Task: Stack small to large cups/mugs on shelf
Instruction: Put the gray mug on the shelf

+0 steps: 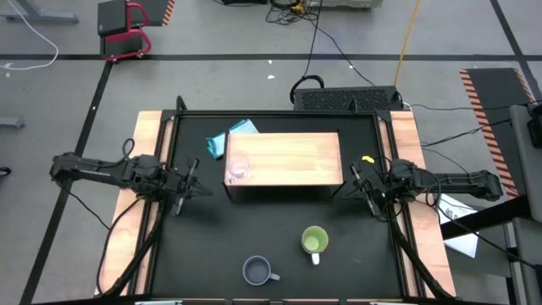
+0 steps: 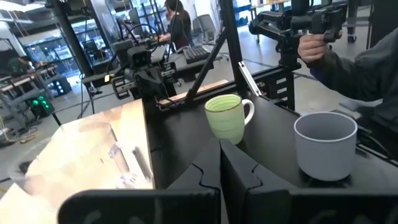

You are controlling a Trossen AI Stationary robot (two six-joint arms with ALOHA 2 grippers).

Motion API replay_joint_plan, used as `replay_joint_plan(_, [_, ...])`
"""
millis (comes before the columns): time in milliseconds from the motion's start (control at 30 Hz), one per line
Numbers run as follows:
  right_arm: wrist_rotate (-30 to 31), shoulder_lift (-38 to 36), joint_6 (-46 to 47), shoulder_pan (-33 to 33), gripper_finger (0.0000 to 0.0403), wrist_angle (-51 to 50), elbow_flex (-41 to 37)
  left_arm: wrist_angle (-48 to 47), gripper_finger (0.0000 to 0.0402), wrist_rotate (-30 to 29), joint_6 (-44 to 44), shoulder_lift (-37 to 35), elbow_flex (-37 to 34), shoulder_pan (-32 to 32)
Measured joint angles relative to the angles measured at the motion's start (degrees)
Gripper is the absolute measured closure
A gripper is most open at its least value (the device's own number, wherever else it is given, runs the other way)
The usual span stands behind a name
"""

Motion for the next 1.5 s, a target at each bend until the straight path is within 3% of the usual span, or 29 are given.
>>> replay_joint_plan(167, [0.0,0.0,0.0,0.0,0.0403,0.0,0.0,6.7,0.0401,1.3,-1.3,-0.1,-3.9,0.0])
replay_joint_plan(333, [0.0,0.0,0.0,0.0,0.0403,0.0,0.0,6.5,0.0401,1.2,-2.7,-0.1,-5.4,0.7])
replay_joint_plan(600, [0.0,0.0,1.3,0.0,0.0403,0.0,0.0,6.3,0.0401,7.0,-1.1,-3.7,-5.5,-0.1])
replay_joint_plan(1500, [0.0,0.0,1.4,0.0,0.0403,-0.4,0.0,9.3,0.0401,0.5,-7.9,-5.3,-12.9,-1.5])
